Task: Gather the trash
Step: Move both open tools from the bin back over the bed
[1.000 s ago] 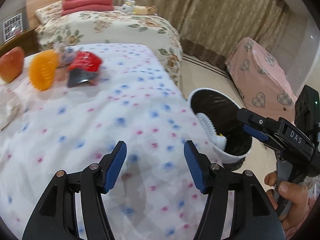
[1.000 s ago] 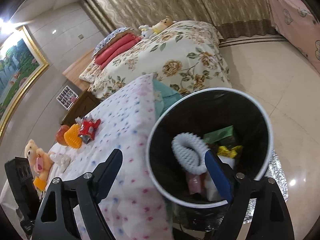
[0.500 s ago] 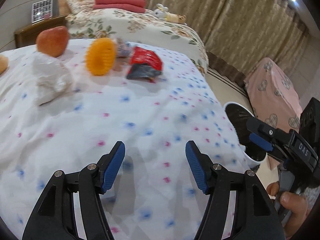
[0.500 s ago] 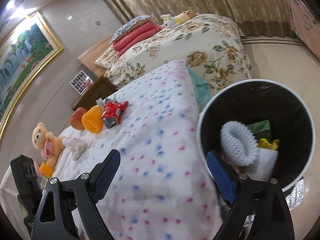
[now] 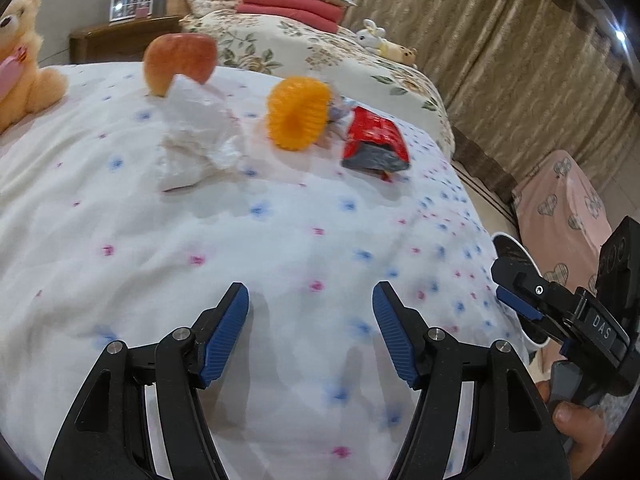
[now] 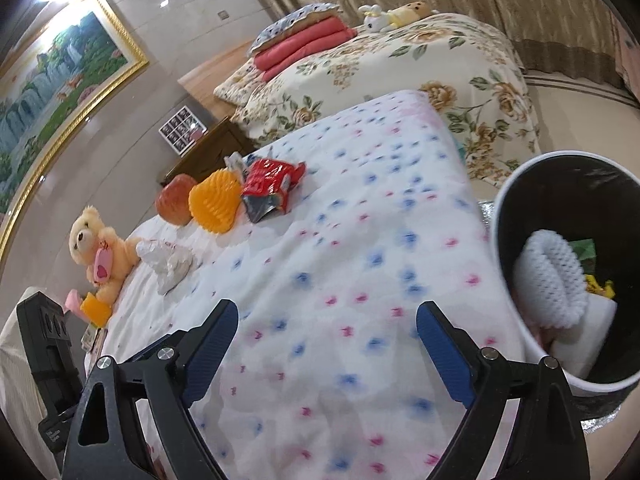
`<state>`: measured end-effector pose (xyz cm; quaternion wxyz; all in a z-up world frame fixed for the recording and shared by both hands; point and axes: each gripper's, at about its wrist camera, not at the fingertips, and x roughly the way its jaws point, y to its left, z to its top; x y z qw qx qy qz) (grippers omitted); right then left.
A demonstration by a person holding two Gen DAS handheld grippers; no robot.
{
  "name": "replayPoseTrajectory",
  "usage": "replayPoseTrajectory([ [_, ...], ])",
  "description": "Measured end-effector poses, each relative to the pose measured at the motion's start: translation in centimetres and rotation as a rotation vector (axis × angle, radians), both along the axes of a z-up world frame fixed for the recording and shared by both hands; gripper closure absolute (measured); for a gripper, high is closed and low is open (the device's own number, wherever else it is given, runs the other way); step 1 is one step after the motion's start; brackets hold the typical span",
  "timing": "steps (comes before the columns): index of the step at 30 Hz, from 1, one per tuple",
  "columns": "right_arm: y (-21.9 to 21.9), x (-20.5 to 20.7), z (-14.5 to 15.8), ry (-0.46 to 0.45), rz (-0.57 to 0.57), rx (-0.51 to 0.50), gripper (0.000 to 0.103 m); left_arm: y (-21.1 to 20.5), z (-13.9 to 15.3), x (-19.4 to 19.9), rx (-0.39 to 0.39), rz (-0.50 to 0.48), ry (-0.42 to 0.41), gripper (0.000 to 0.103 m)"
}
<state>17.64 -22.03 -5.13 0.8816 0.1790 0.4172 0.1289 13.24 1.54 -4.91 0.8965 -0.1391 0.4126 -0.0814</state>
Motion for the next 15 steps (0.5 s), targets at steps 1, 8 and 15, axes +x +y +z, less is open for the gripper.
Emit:
replayPoseTrajectory([
  [1, 0.2, 0.1, 0.0, 0.0, 0.006, -0.002, 0.011, 0.4, 0.0, 0.1, -0.003, 0.009, 0.0, 0.037],
  [8, 2.1, 1.9, -0.1, 0.002, 0.037, -0.013, 0.011, 2.2, -0.2, 0.7, -0.006, 0.048, 0.005, 0.035],
  [15, 3.7, 4.0, -0.5, 0.011, 0.057, -0.018, 0.011, 3.5, -0.3, 1.9, -0.013, 0.073, 0.012, 0.032],
])
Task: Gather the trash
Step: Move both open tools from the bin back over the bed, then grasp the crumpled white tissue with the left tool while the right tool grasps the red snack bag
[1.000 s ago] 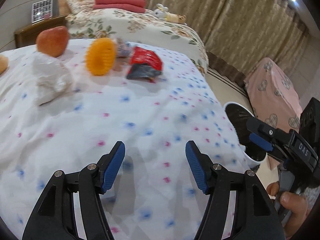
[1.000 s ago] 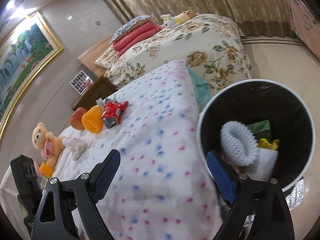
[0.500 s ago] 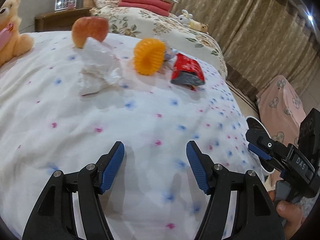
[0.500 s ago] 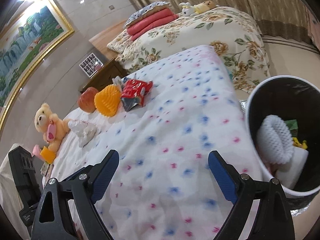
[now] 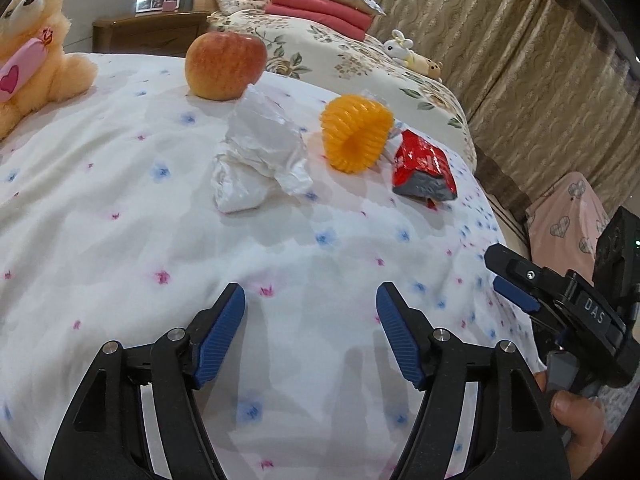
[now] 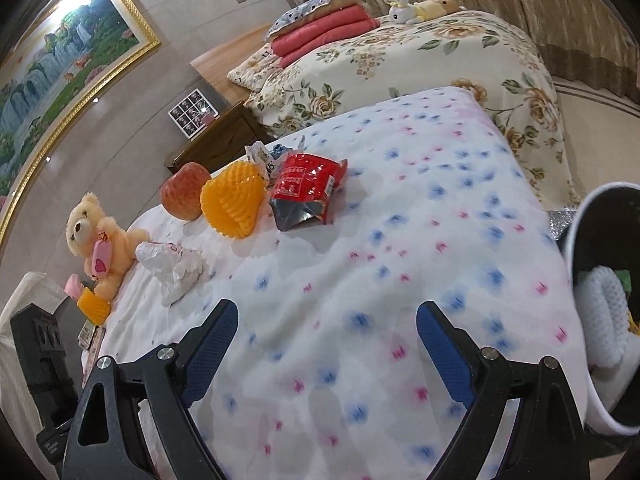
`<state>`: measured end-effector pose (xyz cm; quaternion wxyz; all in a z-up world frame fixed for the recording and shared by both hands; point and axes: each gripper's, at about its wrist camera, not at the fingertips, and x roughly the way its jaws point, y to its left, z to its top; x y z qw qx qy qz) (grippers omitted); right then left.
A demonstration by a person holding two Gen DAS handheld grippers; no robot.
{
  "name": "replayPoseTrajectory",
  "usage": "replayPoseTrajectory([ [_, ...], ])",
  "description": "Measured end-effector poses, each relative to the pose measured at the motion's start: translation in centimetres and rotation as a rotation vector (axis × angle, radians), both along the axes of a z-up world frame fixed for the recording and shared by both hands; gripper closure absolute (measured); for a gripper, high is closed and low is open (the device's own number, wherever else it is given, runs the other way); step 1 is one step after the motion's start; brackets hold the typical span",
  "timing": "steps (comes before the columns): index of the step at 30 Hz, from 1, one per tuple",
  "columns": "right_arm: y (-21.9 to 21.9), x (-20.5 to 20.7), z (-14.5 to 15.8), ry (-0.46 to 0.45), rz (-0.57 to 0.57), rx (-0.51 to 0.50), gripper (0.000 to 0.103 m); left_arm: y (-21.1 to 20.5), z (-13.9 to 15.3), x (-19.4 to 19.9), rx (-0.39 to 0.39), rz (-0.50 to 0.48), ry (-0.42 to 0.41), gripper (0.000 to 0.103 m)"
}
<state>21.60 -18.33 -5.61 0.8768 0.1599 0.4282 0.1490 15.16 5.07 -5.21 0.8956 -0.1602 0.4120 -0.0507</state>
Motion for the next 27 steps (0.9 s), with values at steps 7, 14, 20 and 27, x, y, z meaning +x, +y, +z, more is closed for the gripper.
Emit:
replayPoseTrajectory([
  [7, 0.9, 1.9, -0.1, 0.005, 0.008, 0.005, 0.011, 1.2, 0.1, 1.8, 0.003, 0.019, 0.011, 0.032],
  [14, 1.9, 4.1, -0.5, 0.01, 0.015, -0.005, 0.011, 2.4, 0.2, 3.7, 0.02, 0.049, 0.006, 0.031],
  [20, 2.6, 5.9, -0.6, 0.008, 0.025, -0.018, 0.009, 2.7, 0.2, 4.9, 0.029, 0.054, 0.002, 0.03],
  [27, 3.5, 7.5, -0.7, -0.004, 0.023, -0.044, 0.009, 3.2, 0.2, 6.2, 0.034, 0.074, -0.009, 0.027],
])
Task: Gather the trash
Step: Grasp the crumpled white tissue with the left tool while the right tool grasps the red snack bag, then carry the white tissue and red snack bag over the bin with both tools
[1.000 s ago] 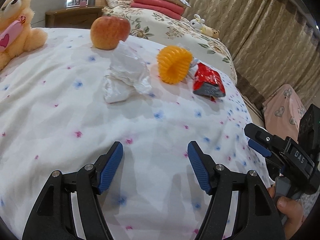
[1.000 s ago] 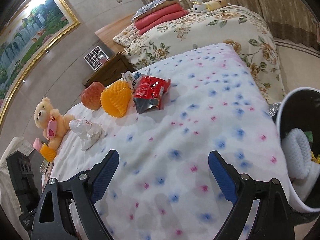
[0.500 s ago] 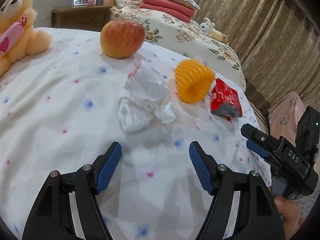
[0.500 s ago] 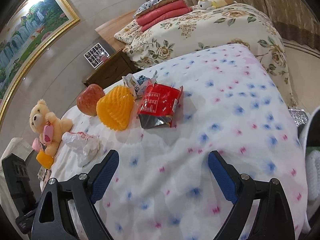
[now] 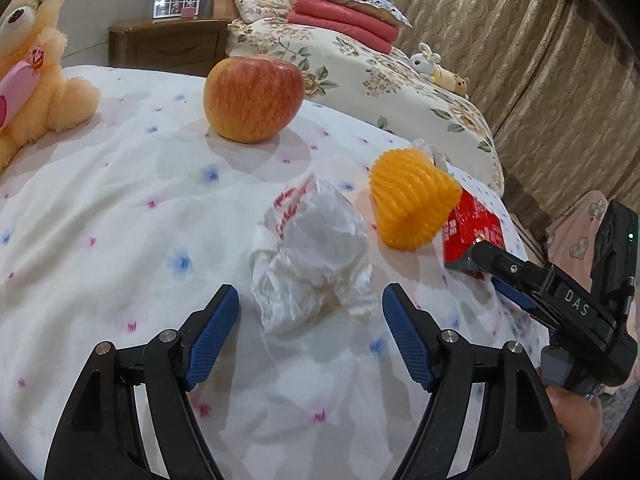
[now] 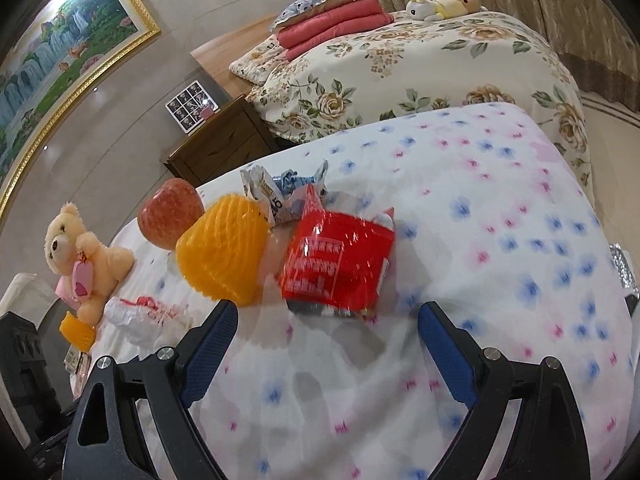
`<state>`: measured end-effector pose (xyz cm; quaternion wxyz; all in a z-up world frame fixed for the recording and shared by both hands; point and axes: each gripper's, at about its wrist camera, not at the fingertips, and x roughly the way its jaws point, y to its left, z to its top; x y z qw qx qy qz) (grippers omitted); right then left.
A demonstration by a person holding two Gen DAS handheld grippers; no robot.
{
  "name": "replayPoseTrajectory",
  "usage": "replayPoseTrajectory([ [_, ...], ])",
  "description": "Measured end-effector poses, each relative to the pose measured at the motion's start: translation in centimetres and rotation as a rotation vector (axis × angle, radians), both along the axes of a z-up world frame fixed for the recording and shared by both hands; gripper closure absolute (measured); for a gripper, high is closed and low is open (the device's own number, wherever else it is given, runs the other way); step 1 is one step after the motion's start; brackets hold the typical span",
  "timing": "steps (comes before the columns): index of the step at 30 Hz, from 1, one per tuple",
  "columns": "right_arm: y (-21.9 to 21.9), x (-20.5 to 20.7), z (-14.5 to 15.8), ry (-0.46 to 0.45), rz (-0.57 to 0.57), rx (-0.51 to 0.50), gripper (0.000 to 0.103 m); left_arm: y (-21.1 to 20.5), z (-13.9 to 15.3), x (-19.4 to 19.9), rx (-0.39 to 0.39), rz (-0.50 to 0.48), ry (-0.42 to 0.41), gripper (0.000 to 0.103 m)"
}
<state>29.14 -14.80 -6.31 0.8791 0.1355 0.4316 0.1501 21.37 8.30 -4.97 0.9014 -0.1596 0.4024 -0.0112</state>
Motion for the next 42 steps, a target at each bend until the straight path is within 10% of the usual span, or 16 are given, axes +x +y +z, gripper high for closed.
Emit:
replayPoseTrajectory([
  [6, 0.7, 1.1, -0.1, -0.014, -0.009, -0.041, 0.015, 0.0, -0.1, 0.9, 0.023, 0.01, -0.006, 0.029],
  [14, 0.5, 1.3, -0.5, -0.004, -0.026, -0.046, 0.074, -0.3, -0.1, 0.8, 0.018, -0.034, -0.019, 0.064],
  [21, -0.1, -0.4, 0.1, -0.024, -0.011, -0.015, 0.077, -1.1, 0.2, -0.5, 0.015, -0.065, -0.033, 0.079],
  [42, -5.3, -9.4, 1.7, -0.058, -0.054, 0.029, 0.077, -7.5, 0.9, -5.2, -0.033, -0.216, -0.039, 0.08],
])
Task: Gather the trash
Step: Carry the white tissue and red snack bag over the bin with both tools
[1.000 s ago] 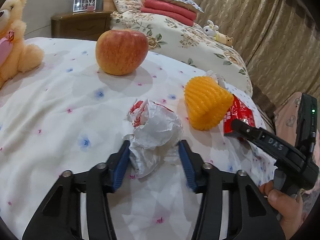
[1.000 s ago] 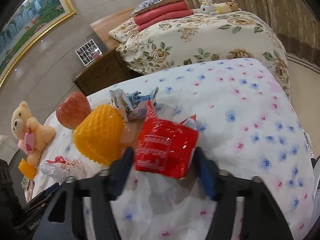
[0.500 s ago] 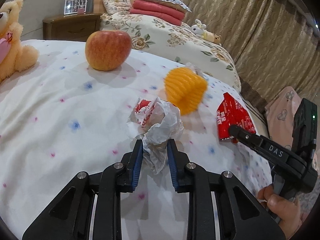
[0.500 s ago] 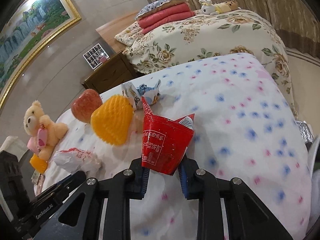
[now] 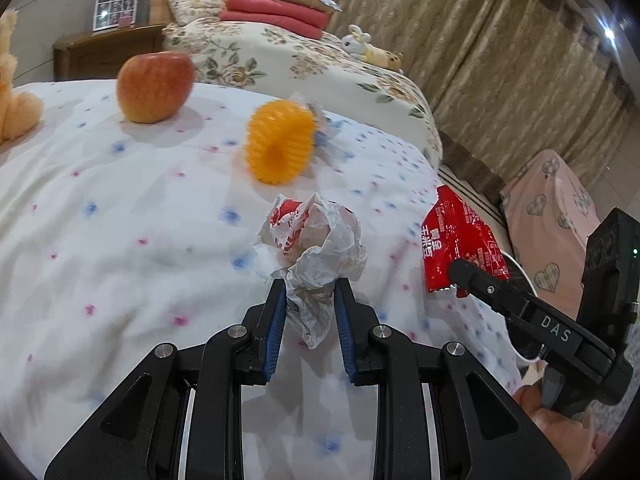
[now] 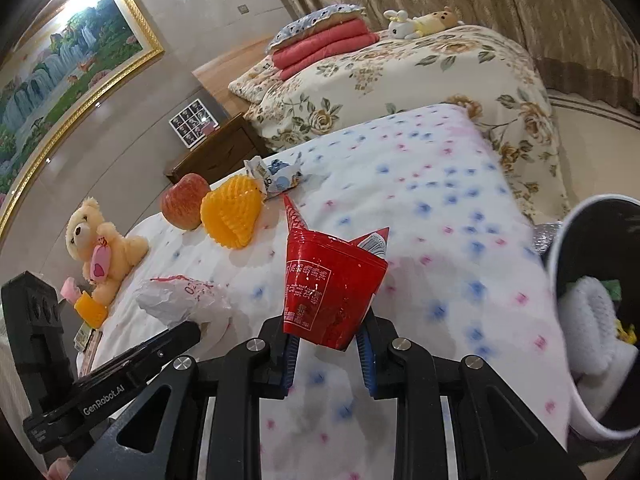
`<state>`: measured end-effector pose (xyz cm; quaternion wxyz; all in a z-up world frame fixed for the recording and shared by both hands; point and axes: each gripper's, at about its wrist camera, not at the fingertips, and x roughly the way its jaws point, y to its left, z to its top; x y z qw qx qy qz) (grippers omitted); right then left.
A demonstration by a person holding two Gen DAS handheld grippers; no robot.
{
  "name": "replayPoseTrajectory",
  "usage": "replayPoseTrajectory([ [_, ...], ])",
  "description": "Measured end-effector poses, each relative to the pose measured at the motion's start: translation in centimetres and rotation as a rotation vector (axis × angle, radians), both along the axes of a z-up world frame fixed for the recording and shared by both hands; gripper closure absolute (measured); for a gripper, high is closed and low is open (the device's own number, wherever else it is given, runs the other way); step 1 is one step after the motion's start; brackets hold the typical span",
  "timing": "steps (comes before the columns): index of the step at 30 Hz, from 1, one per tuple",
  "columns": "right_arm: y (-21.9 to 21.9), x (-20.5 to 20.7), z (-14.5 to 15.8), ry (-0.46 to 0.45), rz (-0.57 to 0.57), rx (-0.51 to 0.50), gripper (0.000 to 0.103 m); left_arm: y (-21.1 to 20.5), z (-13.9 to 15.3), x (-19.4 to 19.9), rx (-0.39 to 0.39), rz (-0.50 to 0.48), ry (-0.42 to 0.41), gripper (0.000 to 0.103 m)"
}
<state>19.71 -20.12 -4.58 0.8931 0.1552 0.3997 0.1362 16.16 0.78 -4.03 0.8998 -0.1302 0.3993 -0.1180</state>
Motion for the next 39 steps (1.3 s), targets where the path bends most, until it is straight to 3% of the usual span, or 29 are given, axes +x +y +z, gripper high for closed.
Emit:
replayPoseTrajectory([
  [39, -10.4, -7.4, 0.8, -0.033, -0.185, 0.037, 0.077, -11.9, 1.7, -3.1, 0.077, -0.25, -0.029, 0.08],
])
